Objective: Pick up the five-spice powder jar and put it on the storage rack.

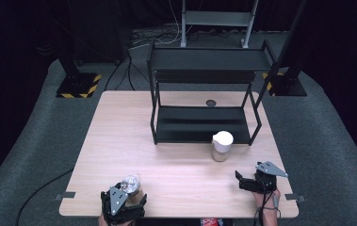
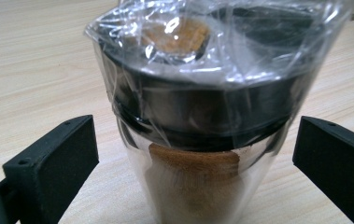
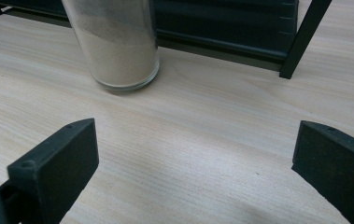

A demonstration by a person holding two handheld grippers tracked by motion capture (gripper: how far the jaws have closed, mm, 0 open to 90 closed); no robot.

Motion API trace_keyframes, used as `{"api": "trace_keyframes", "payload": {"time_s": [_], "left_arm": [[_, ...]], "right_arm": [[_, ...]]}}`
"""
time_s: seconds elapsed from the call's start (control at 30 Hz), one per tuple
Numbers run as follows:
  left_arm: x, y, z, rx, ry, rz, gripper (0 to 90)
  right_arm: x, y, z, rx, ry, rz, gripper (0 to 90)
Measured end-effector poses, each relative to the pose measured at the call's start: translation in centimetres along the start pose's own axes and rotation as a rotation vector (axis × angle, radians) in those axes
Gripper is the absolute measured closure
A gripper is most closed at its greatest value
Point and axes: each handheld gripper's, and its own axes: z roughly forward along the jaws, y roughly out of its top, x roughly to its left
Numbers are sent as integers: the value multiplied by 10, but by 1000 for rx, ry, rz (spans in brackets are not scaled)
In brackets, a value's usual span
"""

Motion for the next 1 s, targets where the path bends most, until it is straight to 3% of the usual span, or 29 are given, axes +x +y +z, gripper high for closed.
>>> {"api": "trace_keyframes", "payload": {"time_s": [0.6, 0.7, 0.77, 0.87, 0.9, 1.0], "left_arm": [[2, 7, 14, 10, -11, -4, 0], [-4, 6, 16, 6, 20, 1, 0], [-4, 7, 16, 10, 17, 1, 15], [-3, 7, 18, 25, 9, -4, 169], [-3, 5, 17, 14, 5, -15, 270], [2, 3, 16, 8, -13, -38, 303]], "right_arm": [[3, 1, 1, 7, -14, -4, 0], [2, 2, 1, 10, -11, -5, 0], [2, 2, 1, 10, -11, -5, 0], [2, 1, 1, 7, -13, -4, 0], [2, 2, 1, 9, -13, -3, 0], [2, 2, 1, 8, -11, -5, 0]]}}
